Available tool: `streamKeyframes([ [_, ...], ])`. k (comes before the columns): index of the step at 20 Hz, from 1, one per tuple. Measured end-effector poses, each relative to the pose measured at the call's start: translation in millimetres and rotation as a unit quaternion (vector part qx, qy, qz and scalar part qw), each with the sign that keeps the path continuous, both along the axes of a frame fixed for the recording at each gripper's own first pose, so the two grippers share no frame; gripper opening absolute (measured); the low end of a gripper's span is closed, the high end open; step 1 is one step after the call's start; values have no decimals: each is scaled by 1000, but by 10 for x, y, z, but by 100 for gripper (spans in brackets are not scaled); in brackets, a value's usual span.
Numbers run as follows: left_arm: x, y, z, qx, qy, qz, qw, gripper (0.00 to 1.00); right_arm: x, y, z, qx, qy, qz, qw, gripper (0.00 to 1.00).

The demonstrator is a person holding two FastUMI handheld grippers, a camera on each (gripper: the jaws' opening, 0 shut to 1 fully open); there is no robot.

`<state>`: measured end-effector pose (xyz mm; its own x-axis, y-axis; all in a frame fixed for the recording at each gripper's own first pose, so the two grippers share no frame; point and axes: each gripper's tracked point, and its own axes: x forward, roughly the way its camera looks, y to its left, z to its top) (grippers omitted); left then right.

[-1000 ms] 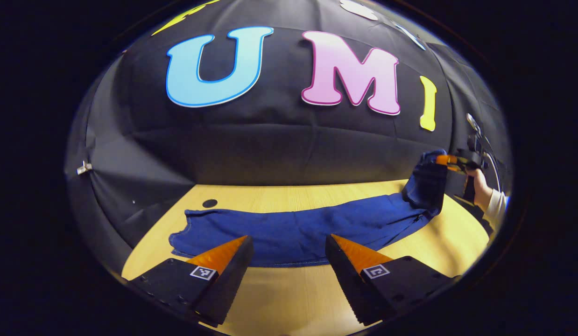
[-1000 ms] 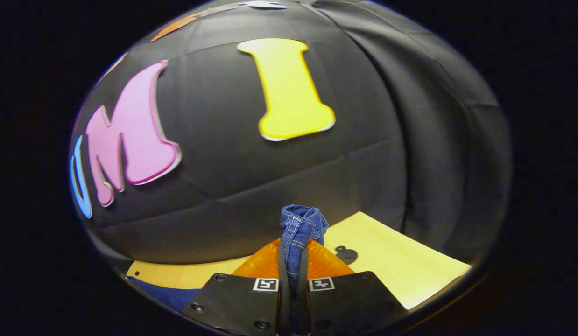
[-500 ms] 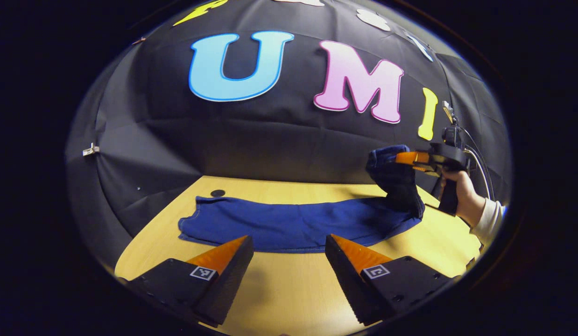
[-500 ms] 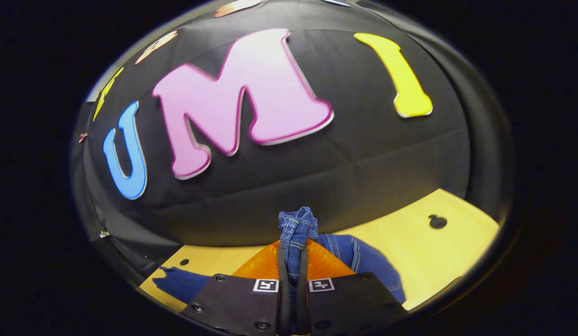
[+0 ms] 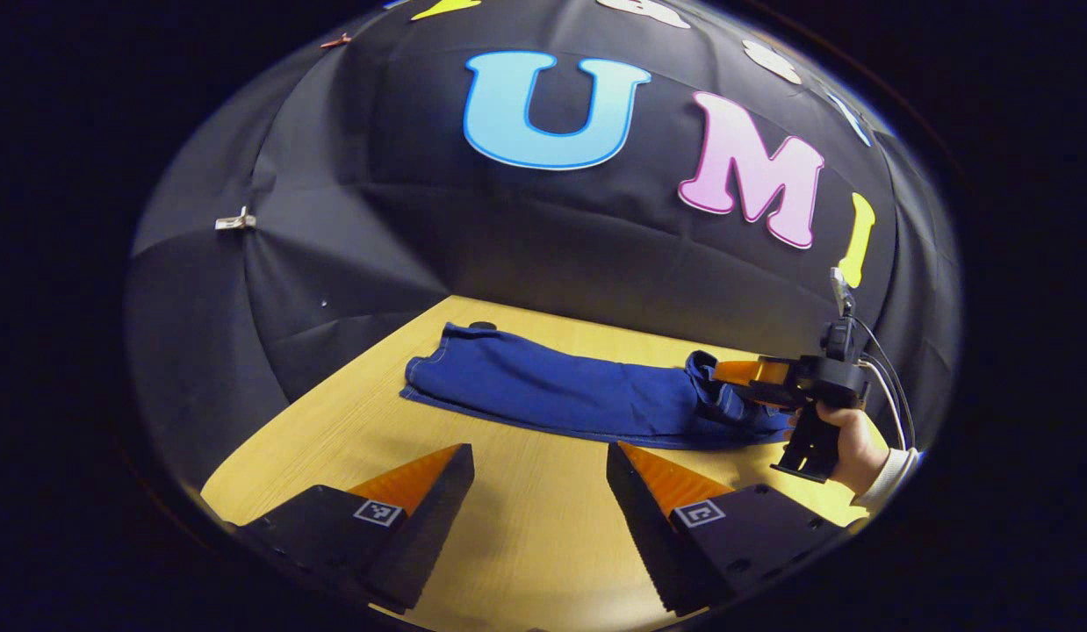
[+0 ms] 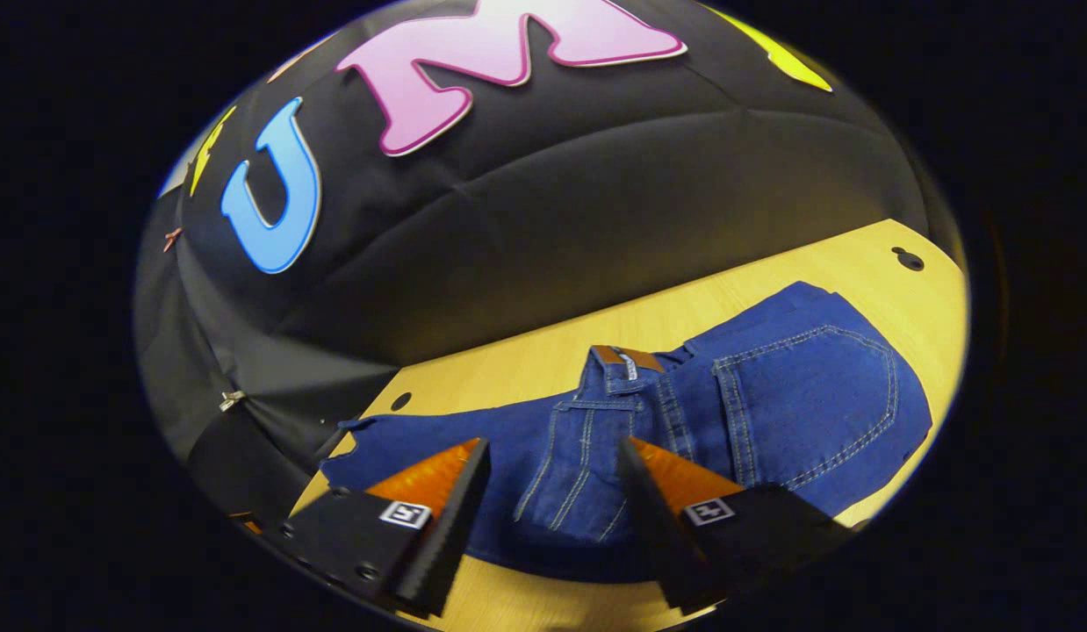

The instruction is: Grasp the waist and the cuffs of the jeans and fold them to make the two legs overlap; first hold the waist and fold one-third of the jeans toward the cuffs, then hold the cuffs and fold the remaining one-third in the same direction to finish folding.

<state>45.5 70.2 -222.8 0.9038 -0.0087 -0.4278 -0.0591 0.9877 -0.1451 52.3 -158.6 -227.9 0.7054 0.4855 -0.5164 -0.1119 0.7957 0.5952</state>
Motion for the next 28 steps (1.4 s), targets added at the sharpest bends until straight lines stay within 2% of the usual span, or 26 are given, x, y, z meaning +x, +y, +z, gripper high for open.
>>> streamKeyframes([
  [1,35,54,-20,-4,-1,8,1000,96,-97,126,33,-13,-12,-2,1000,94],
  [3,168,212,-61,-9,-1,30,1000,96,-133,24,193,-30,-31,-11,999,97],
  [7,613,605,-67,-38,-7,89,995,96,-303,-405,490,-67,-75,-43,994,98],
  [12,1169,1242,-307,-70,2,177,982,96,-612,-970,787,-120,-128,-76,982,97],
  [15,1435,1508,-528,-69,16,213,974,96,-805,-1160,719,-136,-117,-76,981,97],
  [18,1682,1625,-739,-71,29,224,972,96,-1003,-1244,531,-140,-80,-64,985,97],
  [21,1758,1627,-949,-78,56,235,967,96,-1040,-1402,506,-158,-84,-72,981,97],
  [23,1818,1614,-970,-70,51,236,968,98,-1019,-1483,534,-162,-85,-81,980,97],
  [27,1866,1519,-1027,-53,68,227,970,92,-1011,-1608,444,-166,-68,-91,980,97],
  [28,1868,1495,-1033,-57,69,223,971,86,-1015,-1624,404,-166,-60,-93,980,97],
])
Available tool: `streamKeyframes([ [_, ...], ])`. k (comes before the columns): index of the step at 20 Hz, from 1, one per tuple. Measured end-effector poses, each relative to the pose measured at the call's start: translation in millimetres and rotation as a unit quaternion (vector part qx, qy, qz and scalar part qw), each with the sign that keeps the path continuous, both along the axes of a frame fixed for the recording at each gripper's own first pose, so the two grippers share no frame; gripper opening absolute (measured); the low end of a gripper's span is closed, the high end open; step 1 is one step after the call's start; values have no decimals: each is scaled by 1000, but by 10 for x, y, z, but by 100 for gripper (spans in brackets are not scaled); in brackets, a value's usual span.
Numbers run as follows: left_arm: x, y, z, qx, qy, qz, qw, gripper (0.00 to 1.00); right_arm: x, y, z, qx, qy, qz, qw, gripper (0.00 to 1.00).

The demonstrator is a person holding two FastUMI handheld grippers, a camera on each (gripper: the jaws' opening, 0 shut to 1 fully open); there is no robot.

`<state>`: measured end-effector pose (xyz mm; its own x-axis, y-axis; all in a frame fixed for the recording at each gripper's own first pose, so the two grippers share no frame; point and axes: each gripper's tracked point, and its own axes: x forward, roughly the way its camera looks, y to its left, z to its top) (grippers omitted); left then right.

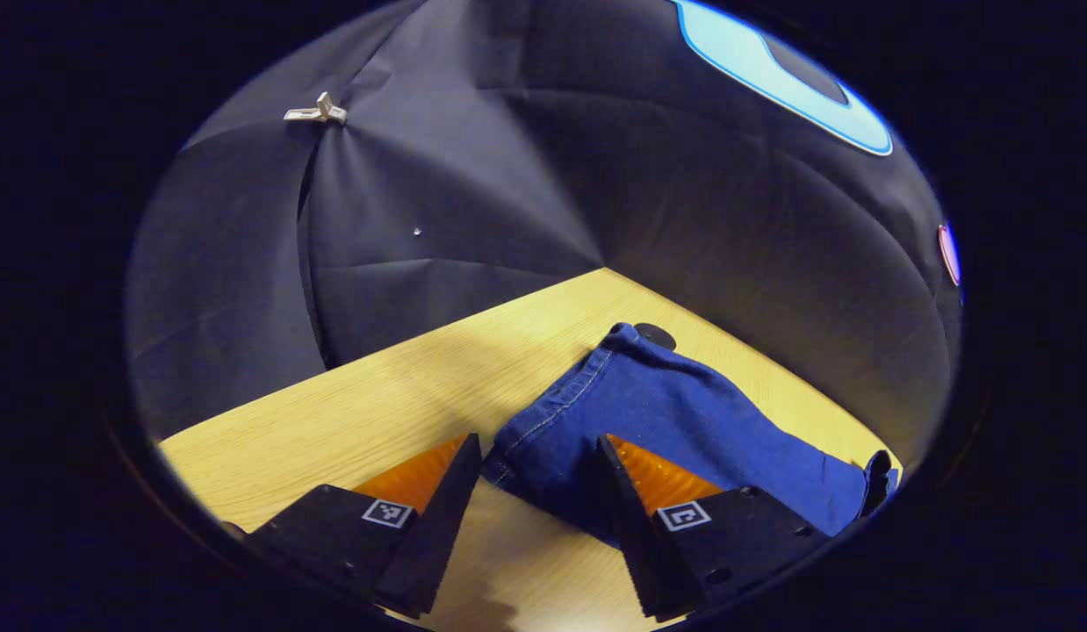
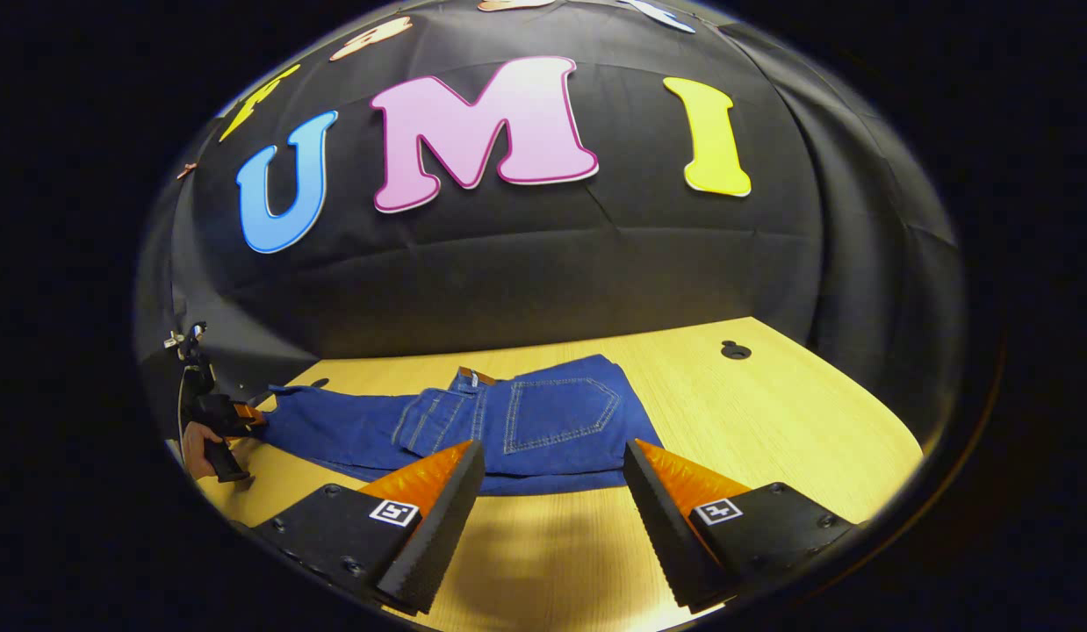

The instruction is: Grasp the waist and the cuffs of the jeans and fold them to make the two legs overlap; first hold the waist and fold one-third of the jeans toward the cuffs, then hold the cuffs and fold the remaining one-third in the same direction to finish folding.

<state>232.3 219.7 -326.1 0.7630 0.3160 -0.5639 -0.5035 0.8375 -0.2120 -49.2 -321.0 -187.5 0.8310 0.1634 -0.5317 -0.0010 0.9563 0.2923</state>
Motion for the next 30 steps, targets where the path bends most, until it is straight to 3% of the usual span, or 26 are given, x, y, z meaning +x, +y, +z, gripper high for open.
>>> streamKeyframes([
  [1,13,-53,-17,-18,-6,-3,1000,83,-11,-20,-29,1,5,-3,1000,97],
  [4,127,-178,-33,-91,-48,5,995,38,4,-70,-79,-7,8,-7,1000,97],
  [7,104,-195,-8,-146,-84,10,986,28,46,-108,-112,-8,10,-9,1000,97],
  [8,128,-186,4,-160,-93,12,983,20,63,-143,-116,-11,9,-11,1000,97],
  [10,122,-171,28,-157,-97,11,983,11,98,-240,-109,-20,6,-17,1000,97],
  [12,108,-170,62,-122,-83,-2,989,13,126,-344,-94,-29,4,-23,999,97],
  [14,140,-172,235,-98,-92,-14,991,6,144,-443,-105,-34,6,-31,999,97],
  [20,268,-793,1198,-32,-156,-76,984,6,112,-736,-117,-41,12,-53,998,97],
  [26,284,-1951,2140,10,-219,-162,962,6,72,-1324,-97,-70,7,-92,993,97],
  [30,293,-3257,2521,-11,-243,-258,935,6,-90,-1551,-164,-66,19,-115,991,97],
])
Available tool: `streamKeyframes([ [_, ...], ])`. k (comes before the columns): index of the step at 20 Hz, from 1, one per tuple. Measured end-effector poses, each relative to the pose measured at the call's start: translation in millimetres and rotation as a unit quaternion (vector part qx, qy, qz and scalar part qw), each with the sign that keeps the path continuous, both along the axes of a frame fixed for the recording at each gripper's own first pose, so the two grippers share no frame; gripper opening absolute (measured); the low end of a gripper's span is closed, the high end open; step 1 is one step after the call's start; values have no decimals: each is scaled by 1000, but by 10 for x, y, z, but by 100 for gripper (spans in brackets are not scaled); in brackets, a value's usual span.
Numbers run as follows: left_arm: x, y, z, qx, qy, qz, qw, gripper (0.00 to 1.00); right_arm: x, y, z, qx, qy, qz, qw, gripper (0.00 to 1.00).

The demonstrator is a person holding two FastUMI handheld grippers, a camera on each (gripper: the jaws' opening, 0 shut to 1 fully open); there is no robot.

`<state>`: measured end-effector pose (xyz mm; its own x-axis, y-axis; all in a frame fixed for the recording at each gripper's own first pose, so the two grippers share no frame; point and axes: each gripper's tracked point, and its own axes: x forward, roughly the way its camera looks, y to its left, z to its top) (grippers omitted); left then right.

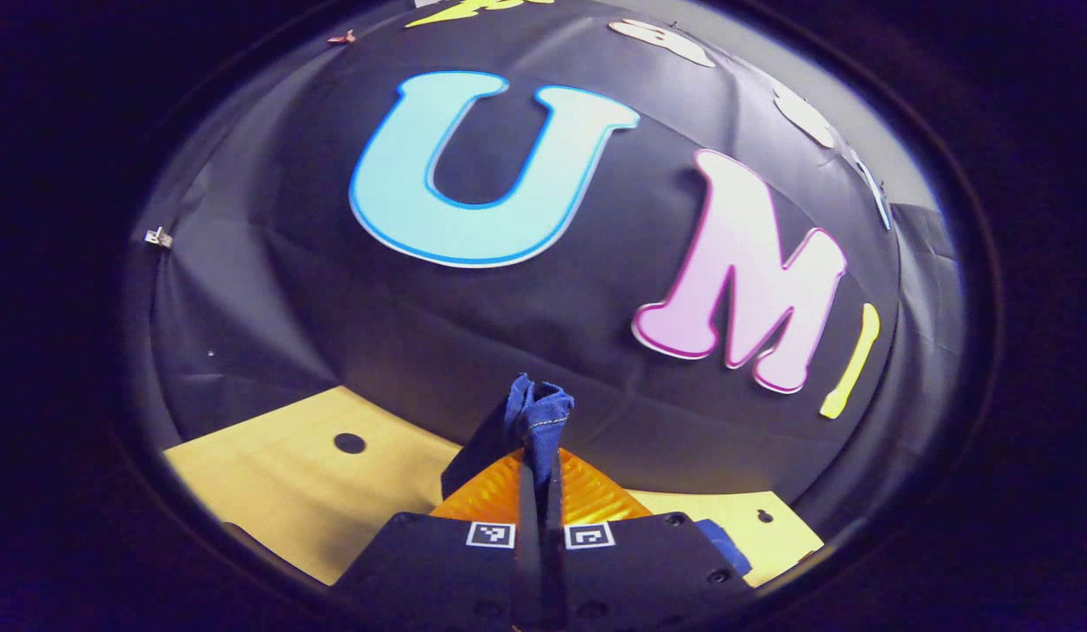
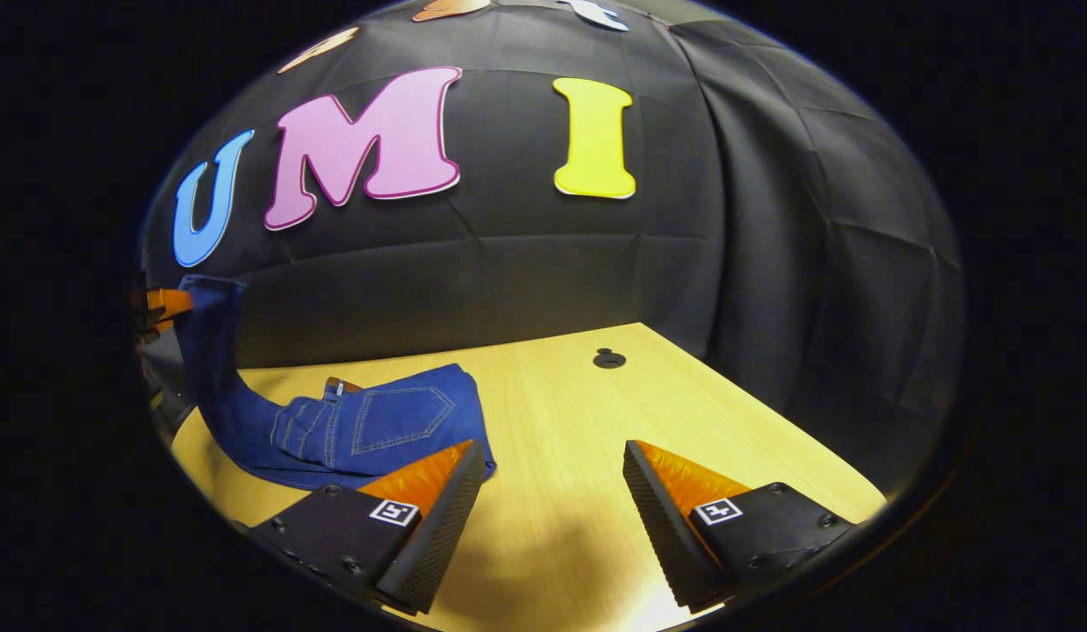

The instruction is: Grasp the waist and the cuffs of the jeans and fold them to make the two legs overlap; first hold the waist and fold one-third of the jeans toward the cuffs, then hold the cuffs and fold the remaining one-third in the same direction to finish folding.

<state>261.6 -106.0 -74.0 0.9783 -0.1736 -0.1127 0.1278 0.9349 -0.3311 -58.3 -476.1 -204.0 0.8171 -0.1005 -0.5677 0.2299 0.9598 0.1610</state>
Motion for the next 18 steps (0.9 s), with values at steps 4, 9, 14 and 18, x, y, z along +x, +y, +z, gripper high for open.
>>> streamKeyframes([
  [4,-47,-1419,-171,-8,17,-88,996,6,-195,-247,-52,-4,8,-24,1000,97],
  [9,-261,-2768,-1040,-2,89,-162,983,6,-395,-471,-63,14,13,-51,999,97],
  [14,-502,-3238,-1429,-1,108,-207,972,63,-554,-384,-6,24,11,-43,999,97],
  [18,-776,-3092,-1266,38,69,-215,973,96,-766,-124,66,33,14,-27,999,97],
])
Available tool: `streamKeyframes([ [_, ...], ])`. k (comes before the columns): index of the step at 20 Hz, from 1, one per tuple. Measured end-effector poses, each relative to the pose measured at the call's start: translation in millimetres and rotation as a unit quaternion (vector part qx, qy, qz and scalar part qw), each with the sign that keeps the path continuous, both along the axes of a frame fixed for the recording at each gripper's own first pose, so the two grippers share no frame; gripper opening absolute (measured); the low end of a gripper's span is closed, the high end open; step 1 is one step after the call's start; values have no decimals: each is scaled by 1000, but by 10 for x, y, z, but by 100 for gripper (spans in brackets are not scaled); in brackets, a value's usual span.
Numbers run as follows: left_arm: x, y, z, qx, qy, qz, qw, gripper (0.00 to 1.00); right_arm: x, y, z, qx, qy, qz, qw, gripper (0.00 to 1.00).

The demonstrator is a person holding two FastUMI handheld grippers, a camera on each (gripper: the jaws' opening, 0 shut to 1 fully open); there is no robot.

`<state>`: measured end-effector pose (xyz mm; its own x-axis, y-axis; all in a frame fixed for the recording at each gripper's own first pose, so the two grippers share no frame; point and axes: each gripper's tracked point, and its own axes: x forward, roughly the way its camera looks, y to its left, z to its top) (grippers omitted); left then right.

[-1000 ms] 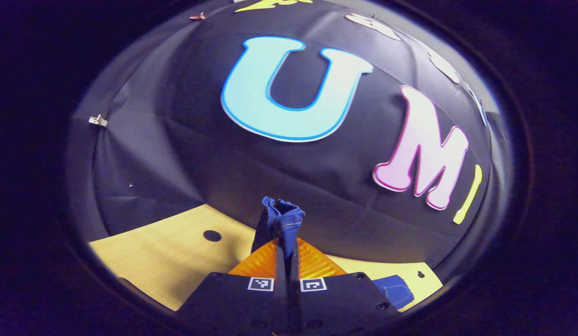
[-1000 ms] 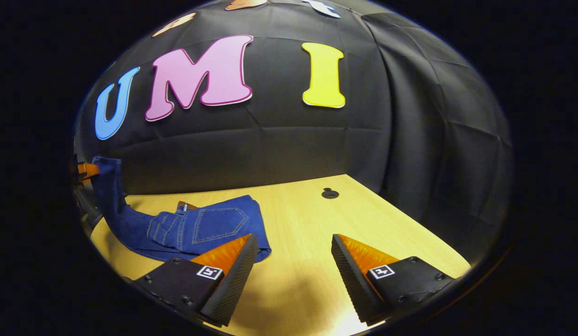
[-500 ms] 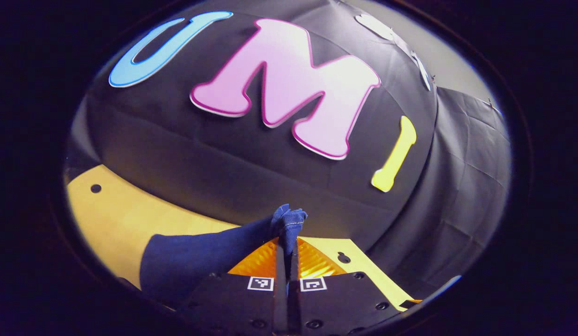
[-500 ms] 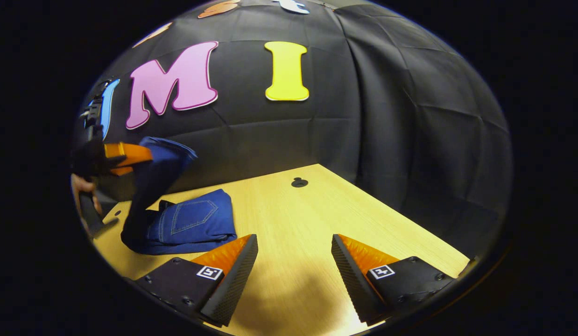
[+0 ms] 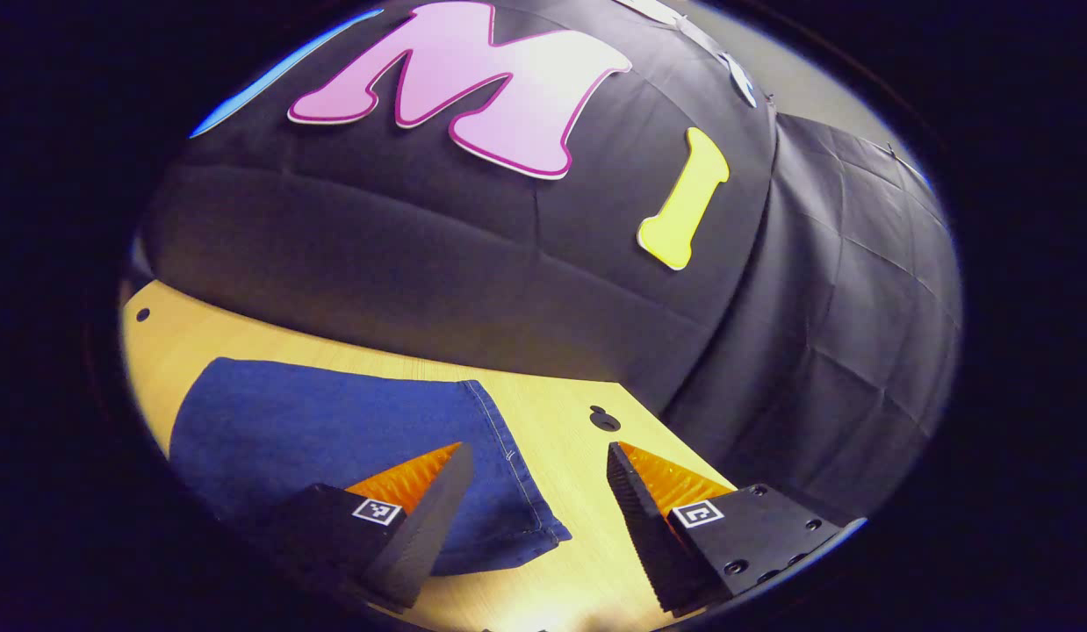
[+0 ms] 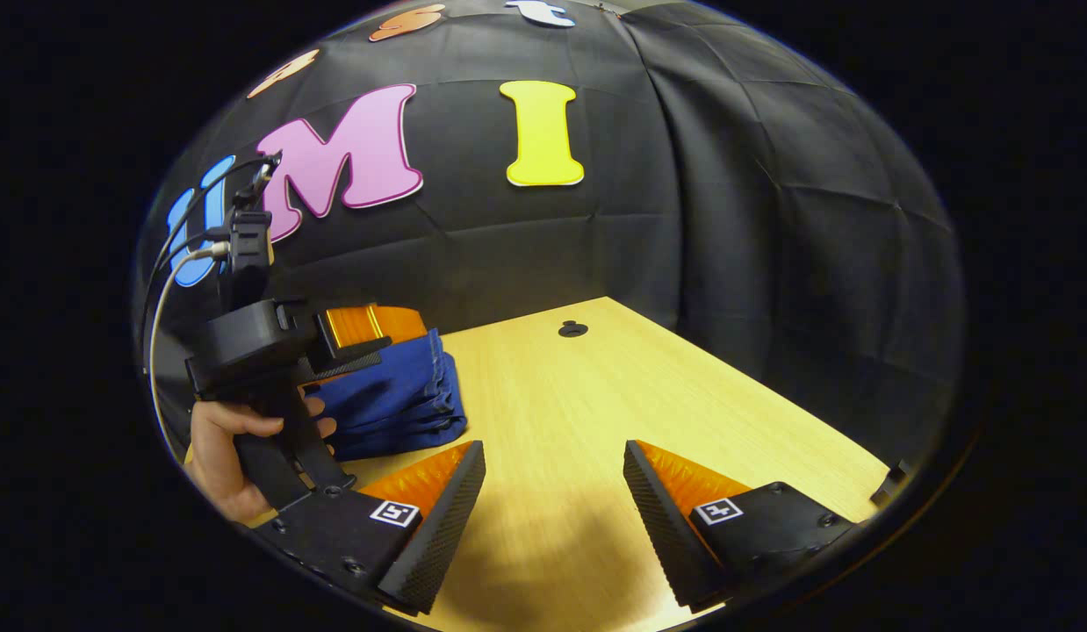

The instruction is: Grasp the waist and the cuffs of the jeans and fold them to make the two legs overlap; first hold the waist and fold one-third of the jeans toward the cuffs, then hold the cuffs and fold the remaining one-third in the same direction to finish folding.

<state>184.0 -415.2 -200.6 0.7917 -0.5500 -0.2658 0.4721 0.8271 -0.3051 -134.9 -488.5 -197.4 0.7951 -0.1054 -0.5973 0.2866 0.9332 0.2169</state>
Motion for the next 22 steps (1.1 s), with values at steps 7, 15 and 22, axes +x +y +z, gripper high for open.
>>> streamKeyframes([
  [7,-923,1531,1270,24,-113,94,989,96,-264,696,913,20,-29,37,999,97],
  [15,-2477,3625,1977,84,-99,214,968,96,-605,990,2713,-27,-120,95,988,97],
  [22,-3417,4374,2555,128,-138,266,945,96,-1232,909,3662,-79,-185,62,978,96],
])
